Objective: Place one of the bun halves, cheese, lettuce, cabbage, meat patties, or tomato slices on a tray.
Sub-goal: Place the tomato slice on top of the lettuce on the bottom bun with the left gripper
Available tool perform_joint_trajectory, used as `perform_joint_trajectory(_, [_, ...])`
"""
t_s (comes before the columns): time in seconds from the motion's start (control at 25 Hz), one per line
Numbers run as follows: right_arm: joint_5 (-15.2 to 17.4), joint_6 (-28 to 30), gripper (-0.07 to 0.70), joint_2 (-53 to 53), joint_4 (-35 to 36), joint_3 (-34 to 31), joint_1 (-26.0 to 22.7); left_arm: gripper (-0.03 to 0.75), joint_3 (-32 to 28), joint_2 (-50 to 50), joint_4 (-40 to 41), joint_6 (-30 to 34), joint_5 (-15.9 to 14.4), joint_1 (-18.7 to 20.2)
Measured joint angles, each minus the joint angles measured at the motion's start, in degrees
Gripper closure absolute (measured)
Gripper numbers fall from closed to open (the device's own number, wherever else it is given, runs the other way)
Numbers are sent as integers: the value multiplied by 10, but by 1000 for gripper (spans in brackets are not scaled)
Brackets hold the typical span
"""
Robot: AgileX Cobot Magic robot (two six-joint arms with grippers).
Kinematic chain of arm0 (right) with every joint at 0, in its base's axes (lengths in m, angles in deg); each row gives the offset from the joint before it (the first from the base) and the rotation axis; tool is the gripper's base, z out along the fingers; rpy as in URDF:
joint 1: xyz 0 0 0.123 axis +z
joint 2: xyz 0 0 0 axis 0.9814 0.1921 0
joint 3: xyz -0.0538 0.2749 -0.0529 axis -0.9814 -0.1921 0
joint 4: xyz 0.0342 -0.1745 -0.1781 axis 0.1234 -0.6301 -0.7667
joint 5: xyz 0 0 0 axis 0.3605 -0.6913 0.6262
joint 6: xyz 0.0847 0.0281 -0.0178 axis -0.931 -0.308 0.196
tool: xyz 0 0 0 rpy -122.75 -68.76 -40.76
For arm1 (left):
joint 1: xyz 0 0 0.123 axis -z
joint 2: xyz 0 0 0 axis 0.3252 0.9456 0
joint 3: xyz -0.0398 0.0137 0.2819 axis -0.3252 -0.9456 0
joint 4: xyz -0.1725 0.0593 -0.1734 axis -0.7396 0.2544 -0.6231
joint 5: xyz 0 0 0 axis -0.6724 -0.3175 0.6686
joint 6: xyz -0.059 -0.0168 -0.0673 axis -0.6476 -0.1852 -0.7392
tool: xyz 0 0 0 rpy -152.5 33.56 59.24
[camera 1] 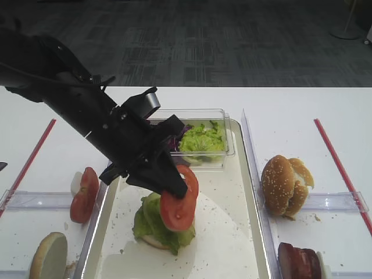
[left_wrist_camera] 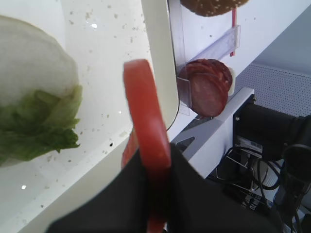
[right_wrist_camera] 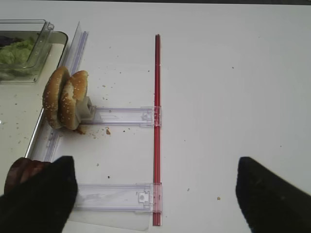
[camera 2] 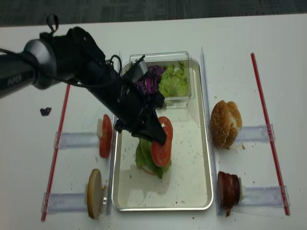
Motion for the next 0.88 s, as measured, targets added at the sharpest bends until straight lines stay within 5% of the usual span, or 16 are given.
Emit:
perform_joint_trajectory(0.48, [0, -1, -43, 0, 0, 0, 0, 685, 0, 36, -16, 17, 6, -54])
perform_joint_trajectory(0.88, [0, -1, -43, 0, 0, 0, 0, 685, 0, 36, -17, 20, 6, -56])
